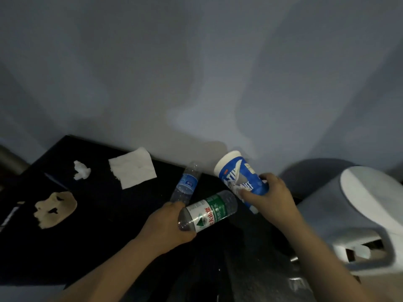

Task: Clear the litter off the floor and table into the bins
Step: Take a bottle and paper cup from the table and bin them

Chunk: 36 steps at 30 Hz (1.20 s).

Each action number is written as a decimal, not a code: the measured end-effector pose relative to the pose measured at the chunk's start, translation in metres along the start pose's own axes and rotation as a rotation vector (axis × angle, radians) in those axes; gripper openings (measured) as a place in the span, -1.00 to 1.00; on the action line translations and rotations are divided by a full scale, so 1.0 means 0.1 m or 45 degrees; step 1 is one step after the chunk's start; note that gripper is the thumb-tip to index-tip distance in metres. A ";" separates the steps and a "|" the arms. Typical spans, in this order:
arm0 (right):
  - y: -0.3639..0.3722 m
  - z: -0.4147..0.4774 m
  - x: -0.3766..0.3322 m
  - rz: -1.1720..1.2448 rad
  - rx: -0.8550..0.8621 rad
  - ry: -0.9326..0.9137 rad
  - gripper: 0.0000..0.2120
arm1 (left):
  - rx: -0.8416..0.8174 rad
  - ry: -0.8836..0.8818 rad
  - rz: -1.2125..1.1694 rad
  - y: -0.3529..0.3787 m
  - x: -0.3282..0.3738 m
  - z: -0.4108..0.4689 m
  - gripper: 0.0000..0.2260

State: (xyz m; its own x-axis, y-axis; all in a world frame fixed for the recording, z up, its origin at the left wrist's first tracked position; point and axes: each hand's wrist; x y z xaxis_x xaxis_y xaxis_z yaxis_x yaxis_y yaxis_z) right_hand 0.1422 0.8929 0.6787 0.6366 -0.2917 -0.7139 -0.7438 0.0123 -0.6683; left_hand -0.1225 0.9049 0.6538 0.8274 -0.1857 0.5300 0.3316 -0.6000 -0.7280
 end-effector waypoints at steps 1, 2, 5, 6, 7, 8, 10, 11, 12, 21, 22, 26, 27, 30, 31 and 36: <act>-0.04 -0.14 -0.06 0.052 0.007 0.005 -0.38 | 0.019 0.008 -0.007 -0.05 0.02 -0.09 -0.50; -0.09 -0.27 -0.12 0.091 0.014 0.004 -0.40 | 0.041 0.020 -0.018 -0.12 0.03 -0.18 -0.50; -0.28 -0.66 -0.37 0.132 0.081 -0.042 -0.55 | 0.129 0.082 -0.076 -0.37 0.13 -0.44 -0.56; -0.35 -0.79 -0.47 0.141 0.122 -0.065 -0.61 | 0.168 0.110 -0.090 -0.46 0.17 -0.53 -0.59; -0.42 -0.92 -0.59 0.154 0.171 -0.094 -0.67 | 0.214 0.141 -0.103 -0.56 0.23 -0.62 -0.61; -0.49 -1.05 -0.70 0.167 0.227 -0.128 -0.70 | 0.266 0.178 -0.119 -0.66 0.29 -0.71 -0.63; -0.62 -1.34 -0.95 0.198 0.352 -0.193 -0.73 | 0.374 0.256 -0.156 -0.86 0.43 -0.93 -0.62; -0.68 -1.49 -1.07 0.223 0.419 -0.228 -0.73 | 0.428 0.292 -0.161 -0.96 0.50 -1.06 -0.59; -0.74 -1.65 -1.19 0.251 0.484 -0.265 -0.73 | 0.480 0.329 -0.163 -1.05 0.57 -1.19 -0.57; -1.14 -3.19 -1.87 0.454 0.918 -0.503 -0.69 | 0.626 0.816 -0.575 -1.41 1.29 -2.39 -0.68; -1.18 -3.38 -1.88 0.459 0.955 -0.506 -0.68 | 0.593 0.882 -0.631 -1.38 1.39 -2.50 -0.70; -1.34 -4.05 -1.80 0.477 1.118 -0.460 -0.55 | 0.428 1.080 -0.692 -1.19 1.87 -2.88 -0.66; -1.39 -4.21 -1.76 0.472 1.164 -0.438 -0.57 | 0.386 1.120 -0.691 -1.14 2.00 -2.96 -0.68; -1.54 -4.68 -1.63 0.413 1.321 -0.384 -0.60 | 0.314 1.260 -0.705 -0.96 2.34 -3.17 -0.71; -1.59 -4.84 -1.57 0.394 1.364 -0.370 -0.60 | 0.284 1.303 -0.712 -0.90 2.44 -3.24 -0.70; -1.80 -5.62 -1.29 0.374 1.498 -0.311 -0.57 | 0.114 1.462 -0.718 -0.41 3.01 -3.57 -0.64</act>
State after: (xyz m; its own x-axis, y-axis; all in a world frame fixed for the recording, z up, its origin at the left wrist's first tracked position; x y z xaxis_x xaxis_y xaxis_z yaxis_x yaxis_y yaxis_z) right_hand 0.0790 0.3907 1.0085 0.5918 0.0515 -0.8044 -0.3097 0.9359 -0.1679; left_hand -0.0493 0.5956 0.9986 -0.2854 -0.5125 0.8099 0.5733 -0.7685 -0.2842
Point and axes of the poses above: each hand's wrist, its own z-axis towards the middle knuckle, its own y-axis out of the palm, x = y × z, and after that the axes turned 12 degrees about -x, right-handed
